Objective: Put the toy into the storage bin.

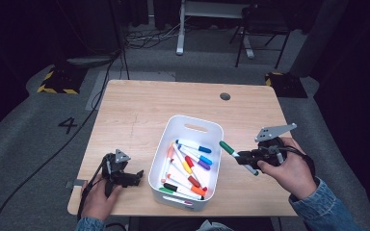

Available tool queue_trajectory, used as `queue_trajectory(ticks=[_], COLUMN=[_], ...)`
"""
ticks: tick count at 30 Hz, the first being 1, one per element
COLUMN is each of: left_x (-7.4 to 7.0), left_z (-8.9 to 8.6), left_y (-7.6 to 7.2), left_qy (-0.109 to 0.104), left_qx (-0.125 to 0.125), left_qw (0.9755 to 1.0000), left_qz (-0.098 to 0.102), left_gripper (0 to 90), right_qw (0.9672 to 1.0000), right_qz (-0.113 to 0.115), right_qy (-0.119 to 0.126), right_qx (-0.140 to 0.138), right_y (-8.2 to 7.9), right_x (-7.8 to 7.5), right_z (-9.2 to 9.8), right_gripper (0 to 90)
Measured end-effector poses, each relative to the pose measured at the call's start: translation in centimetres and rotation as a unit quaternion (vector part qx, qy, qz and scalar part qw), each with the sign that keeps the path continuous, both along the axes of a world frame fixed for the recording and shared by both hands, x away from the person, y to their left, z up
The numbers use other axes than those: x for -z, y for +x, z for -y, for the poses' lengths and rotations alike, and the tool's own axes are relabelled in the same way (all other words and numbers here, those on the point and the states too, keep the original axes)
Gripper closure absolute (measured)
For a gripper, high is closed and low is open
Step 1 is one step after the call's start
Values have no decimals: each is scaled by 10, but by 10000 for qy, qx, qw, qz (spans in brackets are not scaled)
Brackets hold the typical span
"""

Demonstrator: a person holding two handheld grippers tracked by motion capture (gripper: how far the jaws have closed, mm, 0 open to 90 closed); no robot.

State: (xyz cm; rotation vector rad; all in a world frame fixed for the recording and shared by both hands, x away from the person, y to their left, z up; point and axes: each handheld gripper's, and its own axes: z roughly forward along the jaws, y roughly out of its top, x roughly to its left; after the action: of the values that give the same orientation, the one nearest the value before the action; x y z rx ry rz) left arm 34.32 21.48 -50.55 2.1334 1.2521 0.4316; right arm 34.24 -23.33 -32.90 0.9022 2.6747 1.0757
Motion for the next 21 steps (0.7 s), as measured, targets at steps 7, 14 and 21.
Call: queue_trajectory(ticks=[7,14,21], left_x=[-1,0,0], left_z=[0,0,-1], left_y=[-1,0,1], left_qy=[27,6,-10], left_qx=[-22,24,114], left_qw=[10000,10000,9999], left_qz=[10,12,-15], left_gripper=[1,1,0], right_qw=[9997,9980,9973], right_qz=[74,217,199], right_qy=[31,156,207], right_qx=[-239,-564,-677], right_y=[1,2,5], right_x=[-8,-7,-5], right_z=[-19,-43,-57], right_gripper=[771,771,770])
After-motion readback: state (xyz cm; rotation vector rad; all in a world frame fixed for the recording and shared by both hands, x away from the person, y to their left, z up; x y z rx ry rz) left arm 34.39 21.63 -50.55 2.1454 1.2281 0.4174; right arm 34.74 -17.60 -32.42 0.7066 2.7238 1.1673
